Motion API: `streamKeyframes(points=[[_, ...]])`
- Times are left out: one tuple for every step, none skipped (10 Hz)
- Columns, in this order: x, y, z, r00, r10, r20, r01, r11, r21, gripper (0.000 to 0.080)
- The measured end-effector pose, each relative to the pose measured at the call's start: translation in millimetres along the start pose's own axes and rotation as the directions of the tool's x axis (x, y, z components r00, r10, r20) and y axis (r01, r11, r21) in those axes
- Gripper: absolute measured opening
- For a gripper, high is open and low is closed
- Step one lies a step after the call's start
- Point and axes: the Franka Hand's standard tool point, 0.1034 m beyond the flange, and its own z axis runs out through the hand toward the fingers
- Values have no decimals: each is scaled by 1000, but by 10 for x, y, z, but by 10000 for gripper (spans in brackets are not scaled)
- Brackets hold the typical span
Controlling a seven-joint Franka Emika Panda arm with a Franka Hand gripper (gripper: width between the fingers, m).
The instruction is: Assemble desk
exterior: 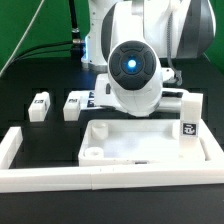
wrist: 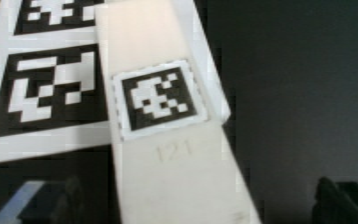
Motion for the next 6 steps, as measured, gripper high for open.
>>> streamKeyframes(points=[[1, 4, -1, 1000, 1, 0, -1, 1000, 1, 626], [2, 5, -1, 1000, 1, 0, -1, 1000, 1, 437], [2, 6, -1, 1000, 1, 0, -1, 1000, 1, 437], [2, 7, -2, 1000, 1, 0, -1, 1000, 1, 287], [2, 7, -2, 1000, 1, 0, -1, 1000, 1, 287], [2, 8, -3, 1000, 1, 0, -1, 1000, 1, 287]])
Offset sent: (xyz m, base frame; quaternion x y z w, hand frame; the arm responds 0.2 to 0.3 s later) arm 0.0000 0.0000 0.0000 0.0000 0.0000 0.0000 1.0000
